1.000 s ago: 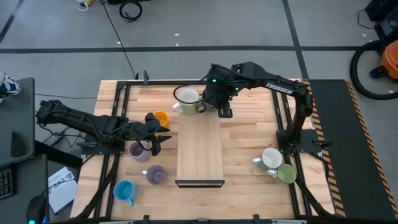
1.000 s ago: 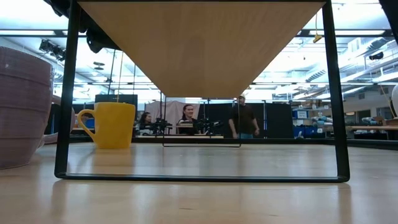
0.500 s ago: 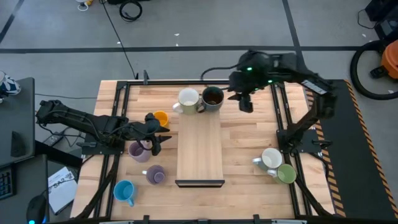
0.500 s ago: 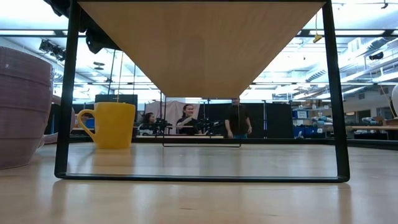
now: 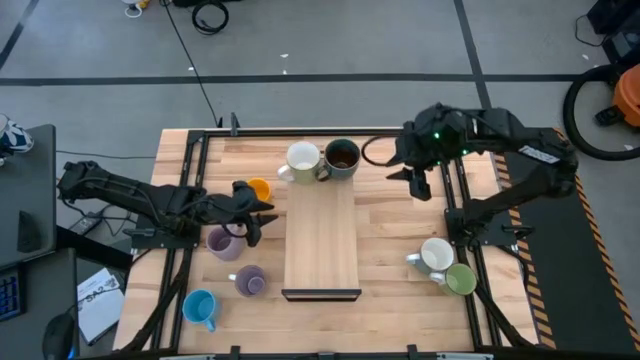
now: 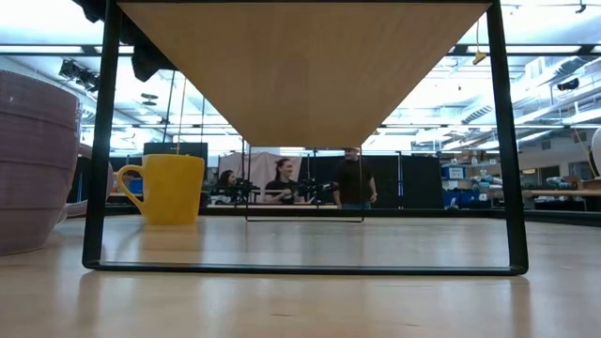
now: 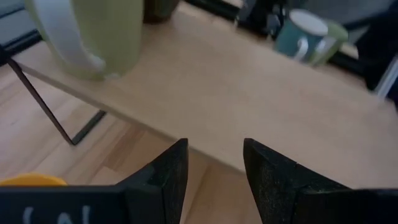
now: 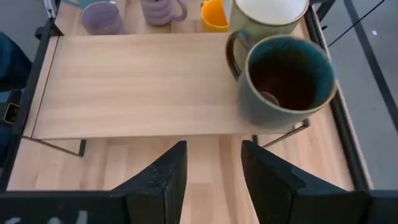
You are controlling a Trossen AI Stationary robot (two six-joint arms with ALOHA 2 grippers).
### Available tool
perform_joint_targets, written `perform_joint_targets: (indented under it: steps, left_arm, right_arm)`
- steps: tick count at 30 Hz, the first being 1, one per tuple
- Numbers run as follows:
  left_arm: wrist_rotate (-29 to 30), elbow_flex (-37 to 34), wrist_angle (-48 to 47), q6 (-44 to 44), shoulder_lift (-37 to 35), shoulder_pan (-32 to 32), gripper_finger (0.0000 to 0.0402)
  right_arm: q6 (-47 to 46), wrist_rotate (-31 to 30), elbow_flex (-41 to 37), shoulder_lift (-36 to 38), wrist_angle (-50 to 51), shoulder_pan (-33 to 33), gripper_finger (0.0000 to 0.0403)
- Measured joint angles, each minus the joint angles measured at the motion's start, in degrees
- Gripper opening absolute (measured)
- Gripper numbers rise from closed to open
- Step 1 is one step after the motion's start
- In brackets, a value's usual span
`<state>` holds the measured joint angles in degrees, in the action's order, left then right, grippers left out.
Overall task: Place coffee mugs
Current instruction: Put the yellow mug on the shelf
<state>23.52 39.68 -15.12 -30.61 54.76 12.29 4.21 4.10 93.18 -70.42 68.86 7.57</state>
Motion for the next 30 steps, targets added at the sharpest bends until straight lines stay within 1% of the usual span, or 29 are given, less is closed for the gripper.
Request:
perform_joint_targets:
  steps: [4,8,10,14,20,27,30]
  left_arm:
    - [0.7,0.2,2.3,-0.3,0.0,-2.5,0.016]
    - [0.8,1.8,0.7,-0.2,0.0,-5.9,0.016]
    - [0.7,3.3,-2.2,-0.3,-0.1,-7.6,0.016]
    - [0.2,7.0,-11.7,-0.3,-0.1,-10.7,0.016]
    - [0.3,11.5,-24.6,-1.1,-0.1,-16.2,0.016]
    - [0.1,11.7,-34.2,-1.8,0.0,-23.9,0.016]
    - [-1.5,11.7,-35.9,-1.9,0.0,-27.0,0.016]
  right_arm:
    - [-2.5,0.0,-9.7,5.1,-5.7,-0.3,0.0158]
    - [-4.8,0.0,-18.1,9.2,-9.9,-0.3,0.0158]
    - [-5.6,0.0,-21.7,11.0,-11.4,-0.3,0.0158]
    - [-6.7,0.0,-27.1,13.6,-14.0,-0.3,0.0158]
    - [-7.1,0.0,-30.9,15.0,-16.4,-0.3,0.0158]
    - [-7.0,0.0,-31.9,14.8,-17.9,-0.3,0.0158]
    - [-6.8,0.0,-32.2,14.8,-18.1,-0.3,0.0158]
